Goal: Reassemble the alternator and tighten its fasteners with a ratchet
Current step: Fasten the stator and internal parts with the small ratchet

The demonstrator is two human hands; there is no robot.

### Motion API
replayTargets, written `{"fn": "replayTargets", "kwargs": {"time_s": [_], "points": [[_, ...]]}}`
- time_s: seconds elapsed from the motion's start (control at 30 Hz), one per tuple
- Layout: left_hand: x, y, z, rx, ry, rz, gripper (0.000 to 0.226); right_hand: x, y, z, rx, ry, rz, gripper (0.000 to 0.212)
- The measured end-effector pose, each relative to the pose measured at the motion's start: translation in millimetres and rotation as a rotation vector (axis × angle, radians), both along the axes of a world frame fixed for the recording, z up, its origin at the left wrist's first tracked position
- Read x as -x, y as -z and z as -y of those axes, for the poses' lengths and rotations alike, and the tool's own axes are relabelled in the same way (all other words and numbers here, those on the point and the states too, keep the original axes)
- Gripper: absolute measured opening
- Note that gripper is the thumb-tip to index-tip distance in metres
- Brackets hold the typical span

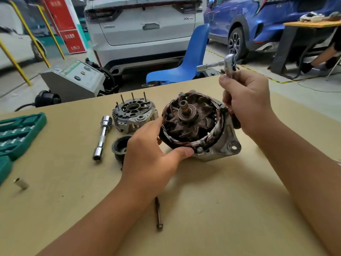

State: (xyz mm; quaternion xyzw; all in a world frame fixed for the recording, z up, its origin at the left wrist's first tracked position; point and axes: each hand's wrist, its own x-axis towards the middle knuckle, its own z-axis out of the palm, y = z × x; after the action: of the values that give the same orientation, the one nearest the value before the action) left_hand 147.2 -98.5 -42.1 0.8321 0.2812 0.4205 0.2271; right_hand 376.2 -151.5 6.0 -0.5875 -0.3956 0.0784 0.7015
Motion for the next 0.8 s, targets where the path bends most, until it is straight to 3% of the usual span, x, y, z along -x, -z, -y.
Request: {"fn": "replayTargets", "kwargs": {"time_s": [0.23,0.33,0.4,0.47,0.6,0.8], "points": [[-3,-30,-34,-0.073,0.279,-0.118,0.079,-17,4,6,0.05,0.001,0.033,0.019],[-9,-39,-46,-0.067,0.276,-0.197,0.094,-18,7,6,0.064,0.047,0.033,0.02],[-11,-39,-48,-0.034,0.228,-0.151,0.102,-19,8,6,0.078,0.068,0.043,0.019],[-11,-32,-40,-0.011,0.206,-0.022,0.089,-20,7,8,0.076,0.073,0.025,0.018],[-9,-7,-16,-0.04,0.236,0.176,0.039,-24,6,10,0.062,0.08,-0.053,0.02],[-8,-1,2,0.032,0.13,0.292,0.022,-23,6,10,0.051,0.075,-0.145,0.02]]}}
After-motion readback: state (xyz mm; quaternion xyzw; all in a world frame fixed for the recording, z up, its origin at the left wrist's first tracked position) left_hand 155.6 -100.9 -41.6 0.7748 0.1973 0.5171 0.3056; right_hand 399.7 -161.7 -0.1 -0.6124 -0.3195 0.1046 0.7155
